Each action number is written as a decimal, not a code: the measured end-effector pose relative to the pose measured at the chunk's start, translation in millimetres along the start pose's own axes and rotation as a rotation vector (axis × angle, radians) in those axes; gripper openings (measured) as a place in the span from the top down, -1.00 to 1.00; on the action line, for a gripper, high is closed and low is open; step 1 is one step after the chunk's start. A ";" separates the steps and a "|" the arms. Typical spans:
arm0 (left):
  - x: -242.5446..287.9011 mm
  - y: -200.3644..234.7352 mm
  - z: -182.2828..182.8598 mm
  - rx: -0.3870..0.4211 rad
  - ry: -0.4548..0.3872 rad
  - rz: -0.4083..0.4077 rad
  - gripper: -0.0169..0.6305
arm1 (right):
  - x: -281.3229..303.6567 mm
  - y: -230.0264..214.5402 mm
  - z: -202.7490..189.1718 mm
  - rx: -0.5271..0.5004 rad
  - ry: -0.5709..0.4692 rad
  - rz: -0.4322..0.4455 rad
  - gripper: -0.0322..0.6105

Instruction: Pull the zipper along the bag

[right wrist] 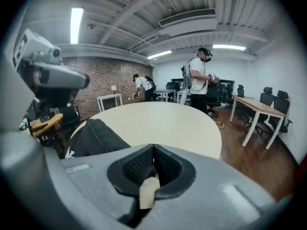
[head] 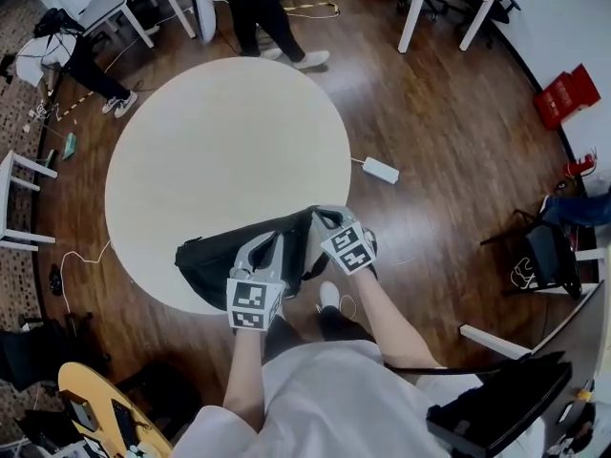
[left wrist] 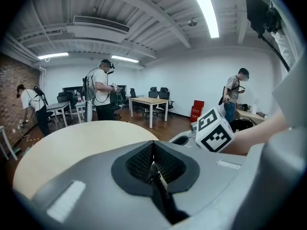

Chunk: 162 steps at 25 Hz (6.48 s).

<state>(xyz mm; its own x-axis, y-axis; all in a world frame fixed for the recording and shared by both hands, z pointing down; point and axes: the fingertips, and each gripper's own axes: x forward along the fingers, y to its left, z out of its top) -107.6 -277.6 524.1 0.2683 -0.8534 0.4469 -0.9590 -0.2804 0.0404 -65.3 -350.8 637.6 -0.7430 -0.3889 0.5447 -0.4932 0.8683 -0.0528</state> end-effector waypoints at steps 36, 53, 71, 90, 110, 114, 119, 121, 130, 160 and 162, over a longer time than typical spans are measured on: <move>146.1 -23.2 -183.0 0.727 0.712 -0.367 0.37 | 75.3 -14.1 -88.5 0.055 0.280 0.226 0.93; 119.4 -44.6 -143.9 0.704 0.563 -0.325 0.84 | 74.7 -22.3 -85.9 0.084 0.276 0.211 0.93; 33.7 -22.6 -124.4 0.409 0.424 -0.182 0.86 | 77.3 -29.9 -101.9 0.125 0.411 0.082 0.93; -48.8 111.3 -126.5 0.116 0.306 -0.038 0.90 | 73.5 -60.3 -104.8 0.222 0.430 -0.169 0.93; 112.5 -20.1 -121.7 0.411 0.435 -0.227 0.80 | 77.7 -56.0 -101.5 0.319 0.348 -0.066 0.93; 69.7 -21.0 -111.3 0.258 0.345 -0.216 0.81 | 73.5 -59.0 -105.3 0.301 0.351 -0.114 0.93; 23.5 14.7 -130.2 0.075 0.299 -0.122 0.82 | 70.4 -63.5 -108.3 0.317 0.329 -0.165 0.93; 12.1 24.5 -132.8 0.032 0.280 -0.106 0.82 | 69.4 -63.6 -108.4 0.317 0.333 -0.190 0.93; -113.3 191.1 -184.2 -0.234 0.282 0.256 0.82 | 68.8 -72.5 -105.2 0.364 0.369 -0.242 0.93; -164.8 338.3 -251.4 -0.250 0.237 0.299 0.53 | 45.7 -22.2 -35.9 0.272 0.182 -0.322 0.50; -170.2 332.5 -237.8 -0.253 0.191 0.282 0.39 | 30.3 -8.4 -18.9 0.187 0.165 -0.324 0.46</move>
<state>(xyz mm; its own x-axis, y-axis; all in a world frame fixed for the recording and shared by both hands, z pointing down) -493.7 -121.1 674.0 -0.0063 -0.7779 0.6283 -0.9909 0.0893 0.1006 -75.1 -364.0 670.3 -0.4608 -0.5653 0.6842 -0.7746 0.6324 0.0008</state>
